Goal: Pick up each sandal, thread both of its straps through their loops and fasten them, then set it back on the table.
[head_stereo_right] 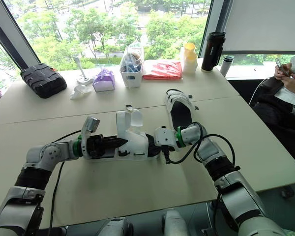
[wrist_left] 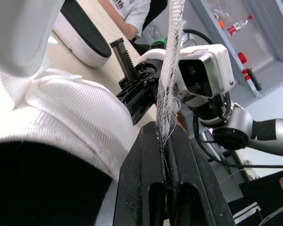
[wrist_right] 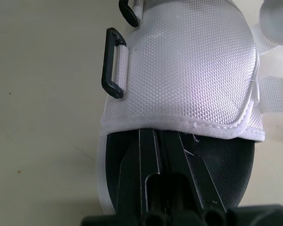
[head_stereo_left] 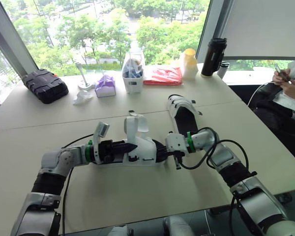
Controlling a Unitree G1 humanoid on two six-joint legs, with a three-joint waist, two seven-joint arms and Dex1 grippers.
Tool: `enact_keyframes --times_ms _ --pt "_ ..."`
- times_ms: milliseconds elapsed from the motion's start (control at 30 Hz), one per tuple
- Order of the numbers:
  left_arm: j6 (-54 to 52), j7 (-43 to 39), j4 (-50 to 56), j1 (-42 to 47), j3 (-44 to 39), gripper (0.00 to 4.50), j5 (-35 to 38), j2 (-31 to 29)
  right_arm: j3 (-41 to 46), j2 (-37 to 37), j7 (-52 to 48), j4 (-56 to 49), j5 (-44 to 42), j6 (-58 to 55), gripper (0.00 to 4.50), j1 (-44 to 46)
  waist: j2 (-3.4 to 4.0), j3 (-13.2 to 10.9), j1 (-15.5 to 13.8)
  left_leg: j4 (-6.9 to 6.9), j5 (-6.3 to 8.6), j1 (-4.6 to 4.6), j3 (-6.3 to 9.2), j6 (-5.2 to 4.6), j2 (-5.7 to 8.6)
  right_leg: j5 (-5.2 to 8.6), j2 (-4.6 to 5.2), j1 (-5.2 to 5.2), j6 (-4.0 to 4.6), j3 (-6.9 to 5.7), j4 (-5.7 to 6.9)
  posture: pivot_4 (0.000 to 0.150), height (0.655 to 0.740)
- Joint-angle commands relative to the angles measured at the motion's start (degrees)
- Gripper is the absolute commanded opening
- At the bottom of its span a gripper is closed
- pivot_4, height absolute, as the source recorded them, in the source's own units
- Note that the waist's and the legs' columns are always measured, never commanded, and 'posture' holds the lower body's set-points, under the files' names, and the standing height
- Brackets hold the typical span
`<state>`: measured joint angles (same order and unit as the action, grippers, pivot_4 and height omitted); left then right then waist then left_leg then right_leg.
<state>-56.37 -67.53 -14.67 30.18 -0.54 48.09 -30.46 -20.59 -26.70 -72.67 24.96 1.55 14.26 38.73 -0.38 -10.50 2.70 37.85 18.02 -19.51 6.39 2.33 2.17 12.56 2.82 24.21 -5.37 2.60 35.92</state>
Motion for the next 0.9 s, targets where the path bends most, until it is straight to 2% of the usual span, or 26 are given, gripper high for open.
enact_keyframes --times_ms 33,400,900 --pt "-2.9 -0.6 0.3 1.9 -2.8 0.05 2.2 -0.2 -1.4 -0.5 0.1 0.7 2.0 -0.3 0.0 -0.6 0.0 0.0 0.0 0.0 0.0 0.0 0.0 0.0 0.0 0.0 0.0 0.0 0.0 0.0 0.0 0.15 0.74" --pt "-1.7 -1.6 2.3 0.6 -0.6 0.05 -0.3 -0.4 -1.5 -0.5 0.2 0.9 2.0 0.0 0.0 -0.6 -0.02 0.0 0.0 0.0 0.0 0.0 0.01 0.0 0.0 0.0 0.0 0.01 0.0 0.0 0.0 0.15 0.74" --pt "6.2 -3.9 2.9 -0.3 0.9 0.05 -5.2 0.5 -1.4 -0.7 0.1 0.6 1.8 -0.3 0.0 -0.8 -0.04 0.0 0.0 -0.01 0.0 0.0 0.01 0.0 -0.01 0.0 0.0 0.01 0.0 0.0 0.0 0.15 0.74"
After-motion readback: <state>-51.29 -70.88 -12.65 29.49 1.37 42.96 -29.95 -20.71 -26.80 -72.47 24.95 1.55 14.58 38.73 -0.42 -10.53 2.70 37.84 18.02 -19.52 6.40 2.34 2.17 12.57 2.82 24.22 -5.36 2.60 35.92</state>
